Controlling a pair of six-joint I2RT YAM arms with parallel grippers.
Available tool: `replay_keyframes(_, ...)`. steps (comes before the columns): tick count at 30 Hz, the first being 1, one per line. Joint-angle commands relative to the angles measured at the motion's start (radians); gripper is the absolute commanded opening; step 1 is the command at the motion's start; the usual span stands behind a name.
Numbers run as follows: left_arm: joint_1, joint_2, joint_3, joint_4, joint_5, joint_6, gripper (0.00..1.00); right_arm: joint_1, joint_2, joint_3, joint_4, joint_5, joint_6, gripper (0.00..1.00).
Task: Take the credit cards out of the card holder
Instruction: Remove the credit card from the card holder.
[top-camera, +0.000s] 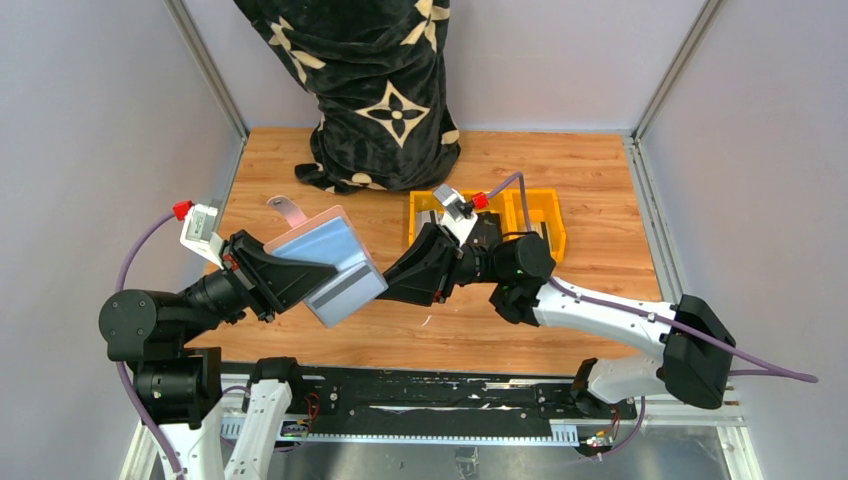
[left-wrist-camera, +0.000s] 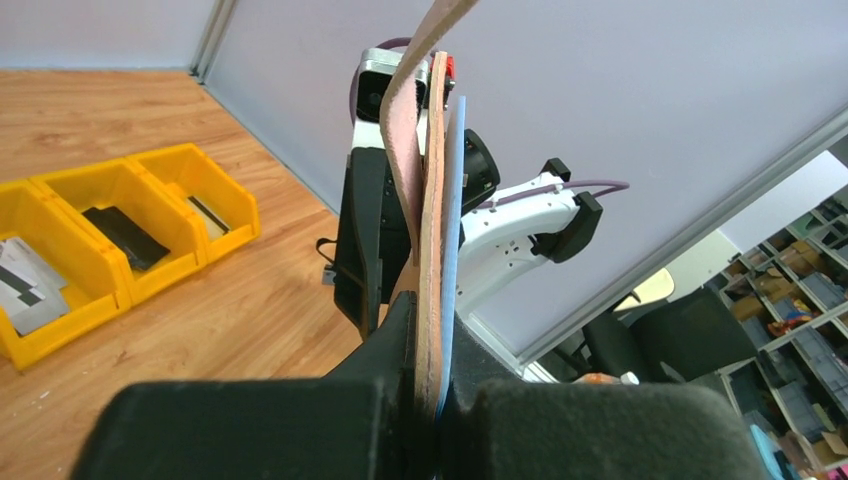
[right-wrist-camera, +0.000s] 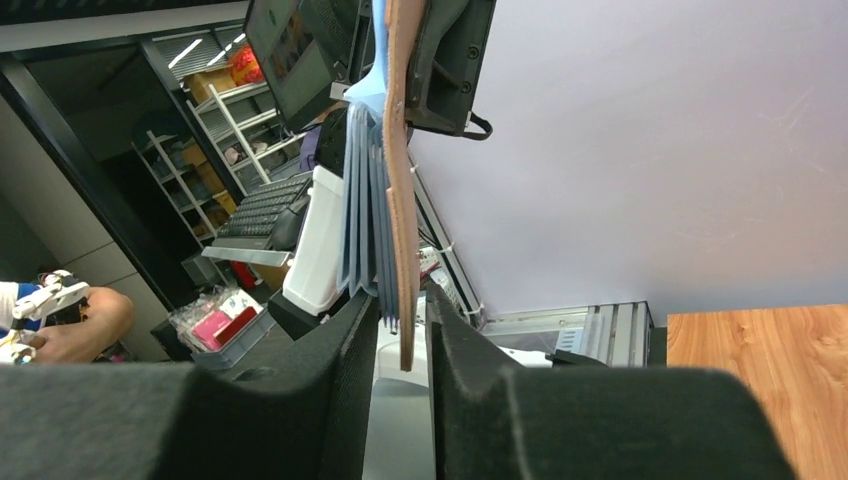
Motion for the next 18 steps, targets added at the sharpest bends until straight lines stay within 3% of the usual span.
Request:
replay_keyframes(1, -0.002, 0.003, 0.009, 0.001, 0.022, 0.006, 0.0, 0.01, 0.021, 0.021, 0.098, 0.019, 0.052, 0.28)
replay_keyframes(10, -0.001, 0.003, 0.012, 0.002, 0.021, 0.01, 0.0, 0.01, 0.028, 0.029, 0.102, 0.036, 0.069, 0.31)
replay_keyframes(12, -0.001, 0.002, 0.011, -0.001, 0.021, 0.016, 0.0, 0.01, 0.03, 0.033, 0.105, 0.053, 0.08, 0.39)
replay_keyframes(16, -0.001, 0.001, 0.008, -0.003, 0.022, 0.024, 0.0, 0.01, 0.035, 0.042, 0.113, 0.085, 0.095, 0.69)
replay_keyframes(18, -0.001, -0.001, 0.004, -0.008, 0.024, 0.034, 0.0, 0.01, 0.035, 0.046, 0.113, 0.089, 0.104, 0.73)
